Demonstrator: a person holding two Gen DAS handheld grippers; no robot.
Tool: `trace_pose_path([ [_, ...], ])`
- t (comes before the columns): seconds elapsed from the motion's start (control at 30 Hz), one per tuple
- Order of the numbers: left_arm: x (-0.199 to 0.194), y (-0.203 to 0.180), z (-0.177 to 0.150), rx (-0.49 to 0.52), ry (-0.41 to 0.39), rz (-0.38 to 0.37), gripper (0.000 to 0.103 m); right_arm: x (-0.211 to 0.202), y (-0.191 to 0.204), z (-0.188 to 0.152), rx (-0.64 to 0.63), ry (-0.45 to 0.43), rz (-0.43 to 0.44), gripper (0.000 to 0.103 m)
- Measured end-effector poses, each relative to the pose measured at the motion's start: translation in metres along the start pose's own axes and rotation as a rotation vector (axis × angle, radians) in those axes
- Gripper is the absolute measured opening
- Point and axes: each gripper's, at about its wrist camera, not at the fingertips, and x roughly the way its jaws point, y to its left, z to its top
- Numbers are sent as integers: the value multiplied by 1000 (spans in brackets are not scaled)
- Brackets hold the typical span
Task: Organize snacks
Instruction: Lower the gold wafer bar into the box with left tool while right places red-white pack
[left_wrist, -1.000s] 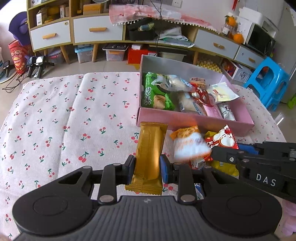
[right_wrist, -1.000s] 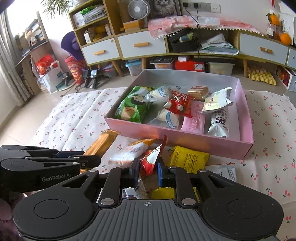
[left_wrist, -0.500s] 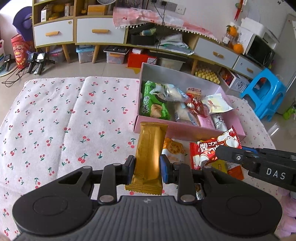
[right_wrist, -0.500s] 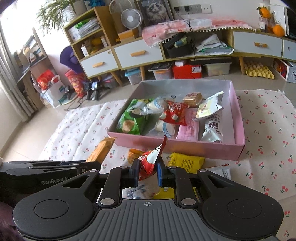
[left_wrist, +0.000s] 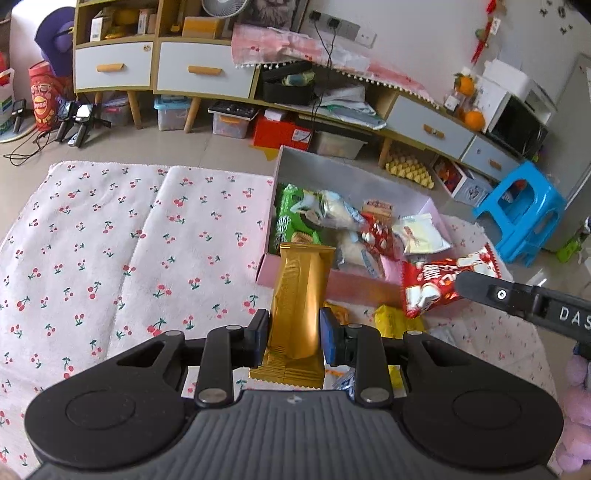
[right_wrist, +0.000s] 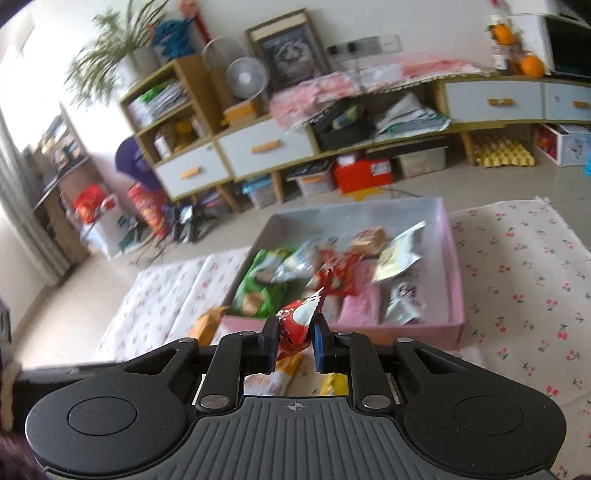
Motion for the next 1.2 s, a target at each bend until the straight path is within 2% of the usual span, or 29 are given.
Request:
trace_pose_path([
  [0.23,8,-11,11,-22,-47,-31,26,5,-30,15,99,-49,-71,18],
  [0.37,20,-20,19,-2,-51,-39,26,13,-46,20,155,-55,-77,18],
  [0.87,69,-32,38,58,19,-21,26,47,-74,15,217,-6,-137,18],
  [1.2,82,-41,40,104,9,-12,26,58,-72,12,208,16,-140,18],
])
